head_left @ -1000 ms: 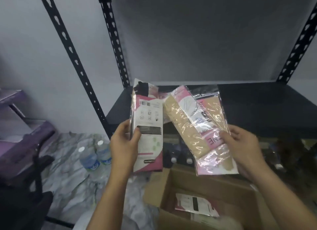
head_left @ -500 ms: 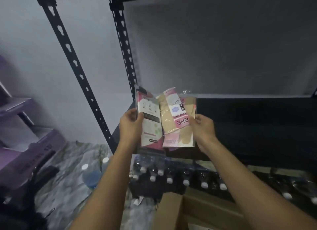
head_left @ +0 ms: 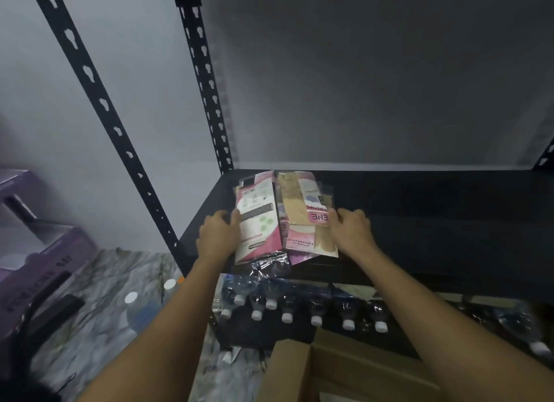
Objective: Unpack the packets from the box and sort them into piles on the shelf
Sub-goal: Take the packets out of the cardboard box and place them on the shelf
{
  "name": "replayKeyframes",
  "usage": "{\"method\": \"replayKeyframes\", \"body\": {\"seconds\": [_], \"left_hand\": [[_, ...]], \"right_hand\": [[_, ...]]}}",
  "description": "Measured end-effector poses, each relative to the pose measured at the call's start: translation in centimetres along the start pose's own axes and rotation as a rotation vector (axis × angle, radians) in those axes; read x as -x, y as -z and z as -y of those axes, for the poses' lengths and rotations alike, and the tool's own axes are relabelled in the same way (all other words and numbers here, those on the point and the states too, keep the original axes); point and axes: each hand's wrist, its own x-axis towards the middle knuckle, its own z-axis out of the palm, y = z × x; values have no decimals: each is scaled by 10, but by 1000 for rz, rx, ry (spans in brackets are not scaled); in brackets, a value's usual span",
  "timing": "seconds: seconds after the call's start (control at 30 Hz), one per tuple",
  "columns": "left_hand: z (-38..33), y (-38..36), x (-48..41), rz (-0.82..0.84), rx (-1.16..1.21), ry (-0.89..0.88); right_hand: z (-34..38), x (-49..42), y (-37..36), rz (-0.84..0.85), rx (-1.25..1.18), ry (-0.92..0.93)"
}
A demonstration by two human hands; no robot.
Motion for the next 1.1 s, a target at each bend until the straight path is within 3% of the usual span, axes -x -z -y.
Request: {"method": "replayKeyframes", "body": {"seconds": [0.23,0.4,0.53,0.73,1.1], "left_hand": [[-19,4,80,-213,21,-318],[-26,-19,172,-218,89,-513],[-18,-57,230,-5,168,-544],[4,-117,279,346,143,-495],[70,-202,294,662,-75,-417]], "right_hand": [[-29,63,27,-74,-120,197],[-65,122,42,-90,-124,277],[-103,164,48,-57,-99,270],[-167,214,45,-31,-48,119],[-279,244,10,273,40,-102]]}}
